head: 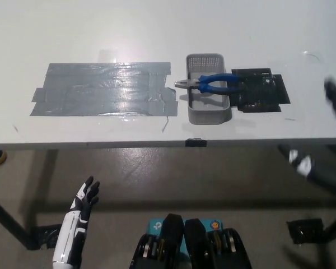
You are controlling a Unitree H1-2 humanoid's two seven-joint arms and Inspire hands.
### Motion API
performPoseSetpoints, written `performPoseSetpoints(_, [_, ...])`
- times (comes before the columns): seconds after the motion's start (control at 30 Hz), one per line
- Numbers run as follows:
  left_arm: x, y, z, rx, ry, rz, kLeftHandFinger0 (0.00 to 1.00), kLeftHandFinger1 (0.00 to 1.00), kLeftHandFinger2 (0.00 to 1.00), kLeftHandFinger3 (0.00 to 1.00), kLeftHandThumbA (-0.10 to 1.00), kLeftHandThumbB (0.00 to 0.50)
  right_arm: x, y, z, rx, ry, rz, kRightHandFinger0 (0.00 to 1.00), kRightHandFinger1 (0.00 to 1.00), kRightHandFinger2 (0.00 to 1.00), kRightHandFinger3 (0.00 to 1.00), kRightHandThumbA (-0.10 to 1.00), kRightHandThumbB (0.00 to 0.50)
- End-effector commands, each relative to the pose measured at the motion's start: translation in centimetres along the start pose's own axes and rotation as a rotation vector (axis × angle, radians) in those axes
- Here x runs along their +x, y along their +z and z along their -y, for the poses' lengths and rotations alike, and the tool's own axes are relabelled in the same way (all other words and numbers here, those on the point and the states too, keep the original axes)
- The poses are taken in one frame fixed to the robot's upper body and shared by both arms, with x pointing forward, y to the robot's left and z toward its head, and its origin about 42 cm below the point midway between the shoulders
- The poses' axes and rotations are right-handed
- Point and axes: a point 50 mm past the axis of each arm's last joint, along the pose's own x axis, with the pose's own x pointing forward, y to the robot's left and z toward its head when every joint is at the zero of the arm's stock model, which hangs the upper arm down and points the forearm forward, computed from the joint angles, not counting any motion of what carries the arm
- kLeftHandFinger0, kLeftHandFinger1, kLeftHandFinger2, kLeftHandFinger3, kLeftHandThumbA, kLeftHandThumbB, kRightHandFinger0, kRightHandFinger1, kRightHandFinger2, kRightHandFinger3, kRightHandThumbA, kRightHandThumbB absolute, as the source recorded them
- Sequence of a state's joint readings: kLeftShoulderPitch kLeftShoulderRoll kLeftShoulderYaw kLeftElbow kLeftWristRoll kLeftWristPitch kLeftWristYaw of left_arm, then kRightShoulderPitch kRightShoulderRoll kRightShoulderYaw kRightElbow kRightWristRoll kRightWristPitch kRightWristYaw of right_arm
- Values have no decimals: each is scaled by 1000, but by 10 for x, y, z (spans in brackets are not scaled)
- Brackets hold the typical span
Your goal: The robot picks the blue plier placed on top of the container and places it on the grey area of the table
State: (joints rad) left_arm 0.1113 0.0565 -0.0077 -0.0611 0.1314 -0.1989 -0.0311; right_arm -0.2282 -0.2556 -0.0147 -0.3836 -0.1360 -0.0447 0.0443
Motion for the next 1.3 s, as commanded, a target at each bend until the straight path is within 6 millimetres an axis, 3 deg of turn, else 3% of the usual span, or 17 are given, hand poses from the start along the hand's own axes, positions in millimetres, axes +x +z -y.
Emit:
performPoseSetpoints(0.0, [8, 17, 12, -7, -14, 86, 1000, 1000, 1000, 1000, 1000, 80, 82, 28, 23, -181, 216, -51, 1000, 1000, 1000, 1000, 823, 250])
performPoseSetpoints(0.07, [7, 17, 15, -9, -23, 86, 1000, 1000, 1000, 1000, 1000, 81, 96, 28, 25, -217, 250, -68, 1000, 1000, 1000, 1000, 825, 246])
performPoseSetpoints(0.23, [3, 14, 24, 19, -49, 86, 1000, 1000, 1000, 1000, 1000, 90, 170, 36, 15, -294, 394, -182, 1000, 1000, 1000, 1000, 853, 304])
performPoseSetpoints(0.3, [2, 14, 24, 27, -55, 80, 1000, 1000, 1000, 1000, 1000, 84, 191, 34, 8, -328, 456, -207, 1000, 1000, 1000, 1000, 863, 289])
performPoseSetpoints(0.47, [2, 13, 26, 32, -66, 79, 1000, 1000, 1000, 1000, 1000, 81, 236, 23, -13, -429, 564, -311, 1000, 1000, 1000, 1000, 867, 312])
performPoseSetpoints(0.6, [2, 12, 24, 42, -72, 84, 1000, 1000, 1000, 1000, 1000, 74, 261, 14, -33, -545, 663, -394, 1000, 1000, 1000, 1000, 969, 371])
performPoseSetpoints(0.67, [0, 12, 23, 53, -75, 82, 1000, 1000, 1000, 1000, 1000, 73, 267, 10, -45, -564, 678, -417, 1000, 1000, 1000, 1000, 927, 359])
performPoseSetpoints(1.03, [-1, 11, 23, 60, -84, 84, 1000, 1000, 1000, 1000, 1000, 71, 298, 5, -92, -652, 764, -528, 1000, 1000, 1000, 1000, 915, 342])
performPoseSetpoints(1.27, [-1, 13, 22, 81, -91, 86, 1000, 1000, 1000, 1000, 1000, 85, 304, 0, -103, -677, 773, -564, 1000, 1000, 1000, 1000, 924, 343])
